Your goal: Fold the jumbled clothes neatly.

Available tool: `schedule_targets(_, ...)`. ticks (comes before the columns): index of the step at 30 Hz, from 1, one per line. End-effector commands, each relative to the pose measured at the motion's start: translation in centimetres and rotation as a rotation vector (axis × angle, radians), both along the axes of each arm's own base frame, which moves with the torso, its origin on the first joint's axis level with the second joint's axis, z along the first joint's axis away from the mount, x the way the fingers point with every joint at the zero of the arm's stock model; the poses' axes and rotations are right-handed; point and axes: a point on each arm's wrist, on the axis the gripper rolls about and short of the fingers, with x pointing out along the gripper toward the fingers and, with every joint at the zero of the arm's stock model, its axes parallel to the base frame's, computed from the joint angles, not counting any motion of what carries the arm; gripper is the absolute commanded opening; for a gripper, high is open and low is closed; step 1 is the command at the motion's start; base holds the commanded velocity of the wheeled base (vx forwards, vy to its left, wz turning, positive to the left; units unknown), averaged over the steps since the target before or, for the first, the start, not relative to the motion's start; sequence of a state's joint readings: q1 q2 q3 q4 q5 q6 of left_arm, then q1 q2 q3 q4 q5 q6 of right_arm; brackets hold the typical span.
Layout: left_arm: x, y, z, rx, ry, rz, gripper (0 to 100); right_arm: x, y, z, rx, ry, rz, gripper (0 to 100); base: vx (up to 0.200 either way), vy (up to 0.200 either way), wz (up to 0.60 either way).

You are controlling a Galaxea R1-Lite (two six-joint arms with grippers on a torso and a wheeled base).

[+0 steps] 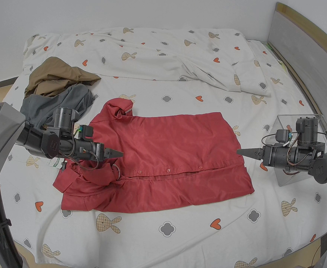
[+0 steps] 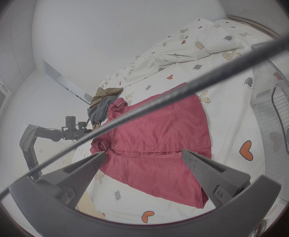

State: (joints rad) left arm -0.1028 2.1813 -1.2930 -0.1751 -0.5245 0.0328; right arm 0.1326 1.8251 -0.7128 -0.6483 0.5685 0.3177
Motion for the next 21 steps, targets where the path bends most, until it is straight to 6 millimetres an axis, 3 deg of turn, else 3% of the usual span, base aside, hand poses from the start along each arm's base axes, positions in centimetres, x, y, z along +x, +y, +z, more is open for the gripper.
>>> schedule_targets(1,-2.0,-1.2,0.0,0.002,0.036,-0.033,100,0.1,0.0,-0.1,0.0,0.002,0.0,100,0.0,0.0,0.0)
schedule_targets(9,-7.4,-1.3,0.1,0.016,0.101,-0.061,100,0.0,0.0,-0.1,0.0,0.002,0.001,100,0.0,0.0,0.0)
schedule_targets(12,-8.0,-1.2,0.2,0.016,0.101,-0.061,100,0.0,0.0,-0.1,0.0,0.002,0.001,100,0.0,0.0,0.0)
schedule_targets(13,-9.3,-0.9,0.2,0.015,0.092,-0.059,100,0.0,0.0,-0.1,0.0,0.002,0.001,100,0.0,0.0,0.0)
schedule_targets(18,-10.9,-0.6,0.1,0.013,0.085,-0.06,100,0.0,0.0,-0.1,0.0,0.002,0.001,100,0.0,0.0,0.0)
schedule_targets(21,-12.9,-0.5,-0.4,0.009,0.087,-0.071,100,0.0,0.2,-0.1,0.0,0.004,0.008,100,0.0,0.0,0.0)
